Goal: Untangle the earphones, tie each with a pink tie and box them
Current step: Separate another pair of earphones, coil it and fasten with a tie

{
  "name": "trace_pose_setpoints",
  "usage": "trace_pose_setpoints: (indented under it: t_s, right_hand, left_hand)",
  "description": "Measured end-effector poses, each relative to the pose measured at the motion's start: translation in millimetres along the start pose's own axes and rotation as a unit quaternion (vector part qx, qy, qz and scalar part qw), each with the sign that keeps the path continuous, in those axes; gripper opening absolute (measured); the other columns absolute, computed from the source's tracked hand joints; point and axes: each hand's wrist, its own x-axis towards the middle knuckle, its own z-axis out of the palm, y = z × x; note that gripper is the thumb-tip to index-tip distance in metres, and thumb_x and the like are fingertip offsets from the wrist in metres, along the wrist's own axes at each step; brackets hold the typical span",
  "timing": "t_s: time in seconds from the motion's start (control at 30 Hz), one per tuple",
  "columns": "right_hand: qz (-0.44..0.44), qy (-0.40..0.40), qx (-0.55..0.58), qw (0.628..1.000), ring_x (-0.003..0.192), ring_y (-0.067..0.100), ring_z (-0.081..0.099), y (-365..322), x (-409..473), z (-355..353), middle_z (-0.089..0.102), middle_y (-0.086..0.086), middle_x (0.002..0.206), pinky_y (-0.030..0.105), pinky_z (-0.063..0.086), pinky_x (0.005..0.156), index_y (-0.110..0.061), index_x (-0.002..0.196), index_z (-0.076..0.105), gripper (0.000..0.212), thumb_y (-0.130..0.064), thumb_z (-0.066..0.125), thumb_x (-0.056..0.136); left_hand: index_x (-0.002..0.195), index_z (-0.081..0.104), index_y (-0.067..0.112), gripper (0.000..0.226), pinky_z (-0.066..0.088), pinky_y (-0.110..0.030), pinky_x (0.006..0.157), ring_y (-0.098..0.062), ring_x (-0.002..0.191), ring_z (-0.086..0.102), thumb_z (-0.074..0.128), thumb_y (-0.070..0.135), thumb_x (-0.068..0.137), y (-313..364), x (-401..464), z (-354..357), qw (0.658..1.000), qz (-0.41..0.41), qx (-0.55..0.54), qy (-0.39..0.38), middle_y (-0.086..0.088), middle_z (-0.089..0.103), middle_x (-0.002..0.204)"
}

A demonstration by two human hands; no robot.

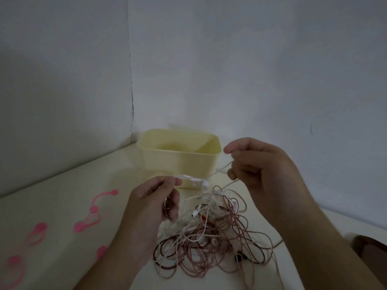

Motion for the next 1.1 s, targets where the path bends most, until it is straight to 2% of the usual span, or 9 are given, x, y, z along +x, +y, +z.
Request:
trace_pose_setpoints:
  t_s: [0.17, 0.3, 0.47, 0.6, 0.77, 0.87, 0.93, 1.0, 1.1]
  right_hand:
    - [-0.005, -0.007, 0.101, 0.995, 0.049, 0.014, 0.018, -7.8, 0.9, -8.0, 0.039, 0.005, 0.067, 0.025, 0.022, 0.045, -0.006, 0.102, 0.078, 0.032, 0.005, 0.048, 0.094]
    - [-0.042, -0.028, 0.104, 0.993, 0.049, 0.013, 0.017, -9.7, 1.6, -12.5, 0.063, 0.005, 0.086, 0.023, 0.019, 0.044, -0.008, 0.118, 0.076, 0.041, 0.007, 0.046, 0.095]
    - [-0.038, -0.074, 0.021, 0.996, 0.047, 0.014, 0.017, -11.5, 0.0, -14.2, 0.069, 0.011, 0.089, 0.025, 0.015, 0.046, -0.007, 0.117, 0.077, 0.036, 0.006, 0.051, 0.096]
    - [-0.012, -0.116, -0.166, 0.979, 0.051, 0.02, 0.027, -2.7, -2.9, -5.3, 0.079, 0.01, 0.089, 0.026, 0.023, 0.05, -0.015, 0.112, 0.078, 0.028, -0.001, 0.058, 0.101]
    - [0.058, -0.191, -0.37, 0.907, 0.054, 0.016, 0.058, 5.1, -4.3, 3.1, 0.081, -0.003, 0.08, 0.03, 0.049, 0.056, -0.018, 0.091, 0.08, 0.015, -0.015, 0.069, 0.1]
    - [0.028, -0.111, -0.487, 0.866, 0.069, 0.002, 0.072, 11.0, -1.7, 1.9, 0.079, -0.013, 0.079, 0.024, 0.059, 0.07, -0.026, 0.088, 0.08, 0.016, -0.021, 0.068, 0.098]
    - [-0.018, -0.062, -0.505, 0.861, 0.086, -0.004, 0.069, 13.0, -1.1, 2.8, 0.074, -0.019, 0.093, 0.02, 0.056, 0.079, -0.033, 0.102, 0.076, 0.009, -0.028, 0.07, 0.097]
    - [-0.028, -0.097, -0.466, 0.879, 0.1, -0.003, 0.066, 16.3, -1.9, 6.1, 0.07, -0.02, 0.106, 0.024, 0.057, 0.088, -0.037, 0.116, 0.07, 0.021, -0.032, 0.074, 0.095]
    - [-0.042, -0.136, -0.435, 0.889, 0.098, -0.001, 0.069, 23.5, -4.3, 14.2, 0.074, -0.018, 0.102, 0.027, 0.059, 0.085, -0.037, 0.106, 0.073, 0.015, -0.031, 0.077, 0.093]
  left_hand:
    - [0.092, 0.077, 0.005, 0.021, 0.026, -0.028, 0.051, -0.019, 0.05, 0.036, 0.059, 0.011, 0.102, -3.5, 2.6, -2.3, 1.0, -0.002, 0.002, 0.01, -0.009, 0.051, 0.065]
    - [0.094, 0.078, 0.008, 0.021, 0.025, -0.028, 0.05, -0.017, 0.05, 0.033, 0.06, 0.012, 0.103, -3.2, 3.1, -4.5, 1.0, -0.01, 0.001, 0.02, -0.006, 0.045, 0.062]
    - [0.091, 0.079, 0.008, 0.022, 0.024, -0.026, 0.046, -0.014, 0.051, 0.027, 0.06, 0.013, 0.103, -0.2, 1.4, -2.2, 1.0, -0.003, 0.023, 0.012, -0.002, 0.034, 0.058]
    - [0.087, 0.08, 0.01, 0.025, 0.023, -0.026, 0.047, -0.013, 0.052, 0.024, 0.061, 0.014, 0.103, 0.7, -2.8, 3.2, 0.999, -0.001, 0.041, -0.008, 0.0, 0.03, 0.059]
    - [0.089, 0.08, 0.01, 0.024, 0.021, -0.027, 0.048, -0.015, 0.054, 0.024, 0.062, 0.015, 0.102, 3.3, -4.5, 4.2, 0.999, 0.012, 0.042, -0.013, -0.003, 0.03, 0.06]
    - [0.091, 0.081, 0.012, 0.02, 0.02, -0.027, 0.05, -0.015, 0.055, 0.023, 0.064, 0.019, 0.099, 7.8, -6.7, 4.8, 0.998, 0.022, 0.039, -0.032, -0.004, 0.029, 0.06]
    - [0.095, 0.081, 0.014, 0.019, 0.02, -0.027, 0.05, -0.015, 0.054, 0.024, 0.067, 0.025, 0.094, 11.6, -9.6, 6.7, 0.997, 0.028, 0.049, -0.056, -0.005, 0.03, 0.06]
    - [0.098, 0.082, 0.015, 0.021, 0.023, -0.025, 0.048, -0.015, 0.052, 0.025, 0.068, 0.029, 0.09, 14.2, -12.9, 9.4, 0.995, 0.034, 0.057, -0.078, -0.007, 0.031, 0.06]
    - [0.101, 0.082, 0.017, 0.019, 0.026, -0.023, 0.045, -0.015, 0.051, 0.026, 0.068, 0.025, 0.09, 15.6, -16.0, 12.3, 0.993, 0.042, 0.061, -0.092, -0.009, 0.032, 0.058]
